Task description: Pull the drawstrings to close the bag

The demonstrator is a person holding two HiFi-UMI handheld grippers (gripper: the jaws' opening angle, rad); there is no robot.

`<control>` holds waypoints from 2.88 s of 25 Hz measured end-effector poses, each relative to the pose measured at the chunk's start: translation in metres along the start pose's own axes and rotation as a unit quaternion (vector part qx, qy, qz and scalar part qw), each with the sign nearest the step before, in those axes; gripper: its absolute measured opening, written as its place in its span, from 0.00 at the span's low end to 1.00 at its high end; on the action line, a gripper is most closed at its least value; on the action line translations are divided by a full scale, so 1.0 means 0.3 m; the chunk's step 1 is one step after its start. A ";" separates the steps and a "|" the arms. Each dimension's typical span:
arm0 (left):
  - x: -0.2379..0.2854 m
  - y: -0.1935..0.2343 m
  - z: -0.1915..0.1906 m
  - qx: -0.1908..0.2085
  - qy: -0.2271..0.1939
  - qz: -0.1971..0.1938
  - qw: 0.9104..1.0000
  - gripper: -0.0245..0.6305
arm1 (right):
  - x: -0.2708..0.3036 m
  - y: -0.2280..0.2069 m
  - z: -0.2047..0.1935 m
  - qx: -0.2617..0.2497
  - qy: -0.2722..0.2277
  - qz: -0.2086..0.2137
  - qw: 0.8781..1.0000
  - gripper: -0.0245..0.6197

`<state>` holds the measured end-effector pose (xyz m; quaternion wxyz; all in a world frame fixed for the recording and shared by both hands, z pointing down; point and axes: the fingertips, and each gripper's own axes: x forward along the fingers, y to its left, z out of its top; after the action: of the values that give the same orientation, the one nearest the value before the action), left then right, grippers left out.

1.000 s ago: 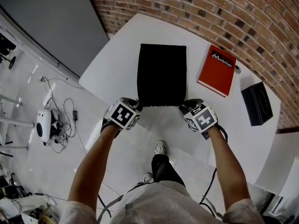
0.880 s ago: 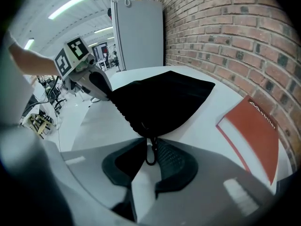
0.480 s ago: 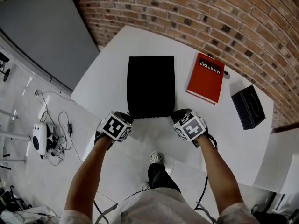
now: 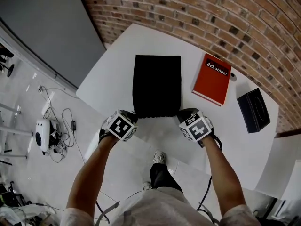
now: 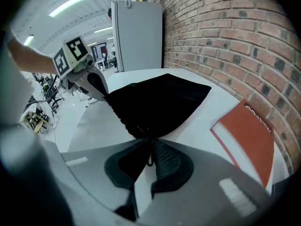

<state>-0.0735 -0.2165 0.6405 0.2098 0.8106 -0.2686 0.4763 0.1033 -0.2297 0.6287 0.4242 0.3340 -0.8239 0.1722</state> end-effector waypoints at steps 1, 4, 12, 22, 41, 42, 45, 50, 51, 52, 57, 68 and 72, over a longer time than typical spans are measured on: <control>-0.002 0.005 0.000 0.004 0.001 0.005 1.000 0.05 | -0.004 -0.004 0.008 -0.002 -0.003 -0.001 1.000 0.07; -0.022 0.026 0.014 0.018 0.001 0.022 1.000 0.05 | -0.017 -0.019 0.042 -0.011 -0.011 -0.005 1.000 0.07; -0.119 0.110 0.129 0.038 -0.027 0.074 0.996 0.05 | -0.075 -0.085 0.164 -0.029 -0.042 -0.022 0.998 0.07; -0.274 0.243 0.326 0.065 -0.085 0.150 0.983 0.05 | -0.165 -0.185 0.342 -0.056 -0.086 -0.050 0.993 0.07; -0.512 0.326 0.568 0.099 -0.147 0.238 0.955 0.05 | -0.353 -0.296 0.575 -0.099 -0.149 -0.096 0.979 0.07; -0.523 0.329 0.572 0.100 -0.150 0.240 0.954 0.05 | -0.363 -0.296 0.587 -0.102 -0.152 -0.098 0.978 0.07; -0.561 0.342 0.591 0.102 -0.161 0.249 0.950 0.05 | -0.389 -0.297 0.625 -0.108 -0.160 -0.106 0.976 0.07; -0.621 0.374 0.651 0.111 -0.186 0.262 0.941 0.05 | -0.423 -0.314 0.684 -0.113 -0.173 -0.123 0.971 0.07; -0.630 0.382 0.664 0.114 -0.190 0.263 0.939 0.05 | -0.428 -0.322 0.697 -0.113 -0.175 -0.128 0.970 0.07; -0.636 0.392 0.675 0.117 -0.194 0.264 0.937 0.05 | -0.433 -0.329 0.711 -0.113 -0.177 -0.132 0.969 0.07; -0.661 0.460 0.709 0.135 -0.201 0.269 0.932 0.05 | -0.444 -0.356 0.797 -0.111 -0.195 -0.153 0.962 0.07; -0.777 0.629 0.845 0.179 -0.241 0.280 0.912 0.05 | -0.455 -0.419 0.996 -0.104 -0.218 -0.200 0.949 0.07; -0.808 0.682 0.891 0.187 -0.253 0.281 0.907 0.05 | -0.475 -0.442 1.068 -0.106 -0.233 -0.223 0.941 0.07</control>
<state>-0.1246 -0.4757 0.3208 -0.1626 0.8194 -0.4353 0.3357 0.0679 -0.4491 0.3267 0.2812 0.4934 -0.8173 -0.0976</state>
